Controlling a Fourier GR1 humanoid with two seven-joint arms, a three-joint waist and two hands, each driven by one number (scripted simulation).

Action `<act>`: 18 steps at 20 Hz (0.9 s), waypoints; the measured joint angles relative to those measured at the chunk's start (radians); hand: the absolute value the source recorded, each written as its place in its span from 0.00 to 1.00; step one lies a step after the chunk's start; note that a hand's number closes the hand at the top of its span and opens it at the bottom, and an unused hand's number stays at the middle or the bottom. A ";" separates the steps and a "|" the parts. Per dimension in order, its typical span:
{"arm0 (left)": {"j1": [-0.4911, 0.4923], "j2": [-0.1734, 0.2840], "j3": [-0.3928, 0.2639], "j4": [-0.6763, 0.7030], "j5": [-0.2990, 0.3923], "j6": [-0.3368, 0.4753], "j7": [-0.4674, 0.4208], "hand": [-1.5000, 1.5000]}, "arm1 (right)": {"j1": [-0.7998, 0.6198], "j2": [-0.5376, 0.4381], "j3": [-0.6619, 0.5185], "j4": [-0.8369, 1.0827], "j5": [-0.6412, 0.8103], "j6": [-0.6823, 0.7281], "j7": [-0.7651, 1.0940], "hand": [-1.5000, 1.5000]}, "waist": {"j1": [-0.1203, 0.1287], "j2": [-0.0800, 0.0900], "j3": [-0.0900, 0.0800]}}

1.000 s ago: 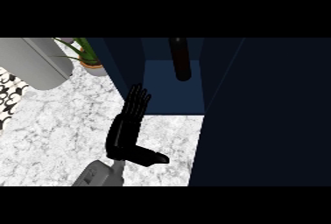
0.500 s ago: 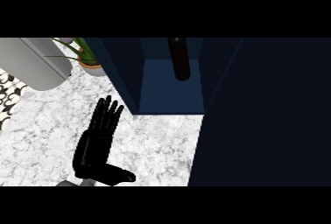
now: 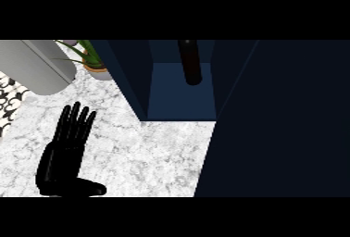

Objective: Pick up the wine, place it into the cabinet and close the cabinet

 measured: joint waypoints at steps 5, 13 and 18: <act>0.029 0.062 0.075 0.003 0.040 -0.069 0.001 0.00 | -0.025 0.003 0.037 0.000 0.005 0.002 0.025 1.00 | 0.000 0.000 -0.001; 0.073 0.135 0.156 -0.002 0.093 -0.164 0.017 0.00 | -0.093 0.010 0.052 0.000 0.008 0.025 0.092 1.00 | 0.012 0.002 -0.002; 0.087 0.167 0.187 0.003 0.115 -0.215 0.024 0.00 | -0.152 0.034 0.032 0.004 0.006 0.037 0.129 1.00 | 0.024 0.005 -0.004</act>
